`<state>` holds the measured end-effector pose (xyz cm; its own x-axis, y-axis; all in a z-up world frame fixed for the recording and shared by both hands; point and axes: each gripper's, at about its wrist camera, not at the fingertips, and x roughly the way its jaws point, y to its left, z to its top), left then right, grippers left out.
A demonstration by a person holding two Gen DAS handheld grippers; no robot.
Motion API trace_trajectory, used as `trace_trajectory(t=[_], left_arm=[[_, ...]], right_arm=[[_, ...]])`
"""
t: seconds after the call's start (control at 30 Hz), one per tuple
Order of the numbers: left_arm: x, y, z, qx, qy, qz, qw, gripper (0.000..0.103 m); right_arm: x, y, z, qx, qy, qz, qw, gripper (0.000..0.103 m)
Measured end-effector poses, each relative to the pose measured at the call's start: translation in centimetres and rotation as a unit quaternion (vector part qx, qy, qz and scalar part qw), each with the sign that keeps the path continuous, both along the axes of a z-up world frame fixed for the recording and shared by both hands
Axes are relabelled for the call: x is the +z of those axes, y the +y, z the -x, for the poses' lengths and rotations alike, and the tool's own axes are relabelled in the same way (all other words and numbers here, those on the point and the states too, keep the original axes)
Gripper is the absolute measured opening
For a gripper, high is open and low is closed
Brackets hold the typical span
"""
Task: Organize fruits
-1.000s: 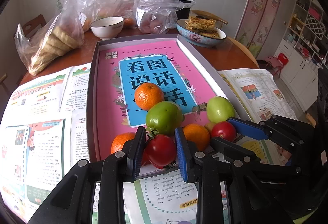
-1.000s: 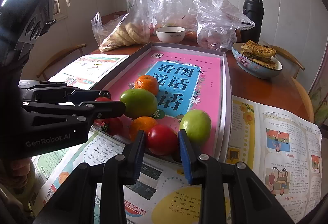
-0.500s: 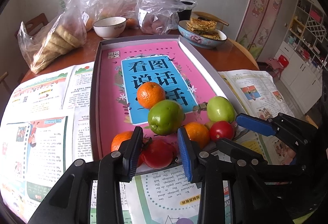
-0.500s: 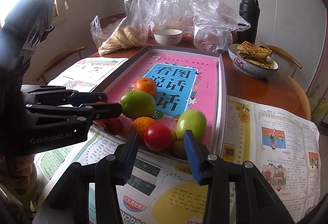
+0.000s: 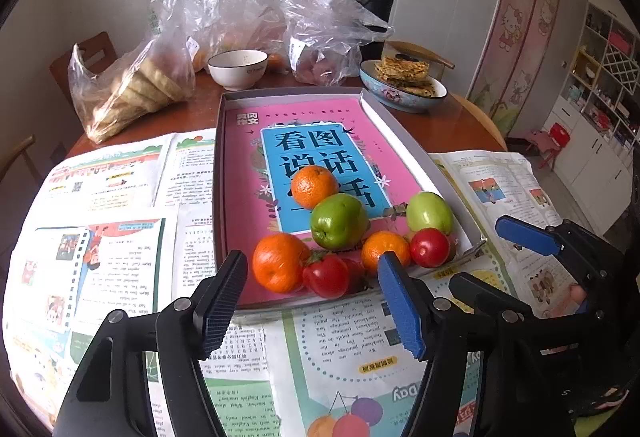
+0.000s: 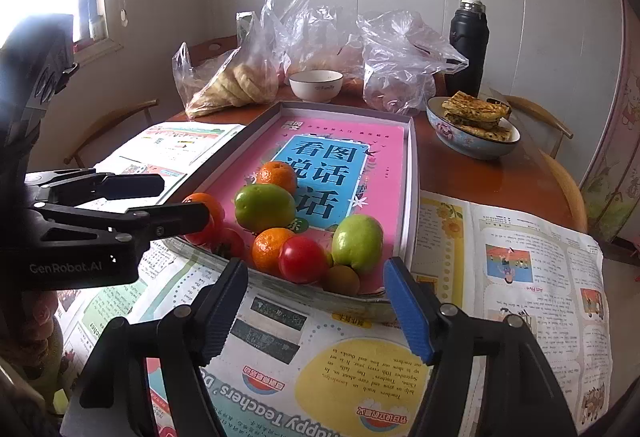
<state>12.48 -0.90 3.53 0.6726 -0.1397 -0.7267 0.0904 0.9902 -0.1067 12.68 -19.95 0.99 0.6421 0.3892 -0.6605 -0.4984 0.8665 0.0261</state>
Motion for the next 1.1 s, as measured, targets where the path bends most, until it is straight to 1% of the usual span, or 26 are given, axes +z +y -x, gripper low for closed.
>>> trace_trajectory(t=[0.1, 0.17, 0.27, 0.37, 0.53, 0.63, 0.7, 0.77, 0.87, 1.1], left_arm=[[0.1, 0.4, 1.7, 0.003, -0.003, 0.0, 1.0, 0.075], [0.0, 0.6, 2.8, 0.01, 0.0, -0.003, 0.9999, 0.076], [-0.4, 0.6, 4.6, 0.019, 0.002, -0.003, 0.9998, 0.077], [-0.9, 0.5, 6.2, 0.032, 0.0, 0.0, 0.9995, 0.077], [-2.1, 0.1, 8.4, 0.054, -0.001, 0.024, 0.9983, 0.077], [-2.6, -0.5, 8.9, 0.052, 0.002, 0.014, 0.9985, 0.077], [-2.6, -0.7, 9.0, 0.052, 0.001, 0.014, 0.9985, 0.077], [-2.5, -0.9, 9.0, 0.051, -0.001, 0.004, 0.9987, 0.077], [-2.4, -0.8, 9.1, 0.051, -0.001, 0.001, 0.9987, 0.077], [-2.6, -0.4, 9.3, 0.06, 0.006, 0.004, 0.9982, 0.077]], right_arm=[[0.1, -0.7, 1.2, -0.011, -0.004, -0.006, 1.0, 0.077], [0.2, -1.2, 2.3, -0.014, -0.008, -0.007, 1.0, 0.083], [0.2, -1.6, 3.8, -0.019, -0.015, -0.006, 1.0, 0.088], [0.1, -1.8, 5.1, -0.024, -0.023, -0.006, 0.999, 0.089], [0.2, -2.4, 6.8, -0.038, -0.035, -0.023, 0.998, 0.09], [0.2, -3.0, 7.6, -0.057, -0.047, -0.038, 0.997, 0.101], [0.0, -3.2, 7.8, -0.058, -0.041, -0.042, 0.997, 0.101], [-0.3, -3.1, 7.7, -0.056, -0.029, -0.036, 0.997, 0.101], [-0.8, -3.0, 7.9, -0.056, -0.023, -0.031, 0.998, 0.101], [-0.4, -2.6, 8.8, -0.043, -0.036, -0.037, 0.998, 0.101]])
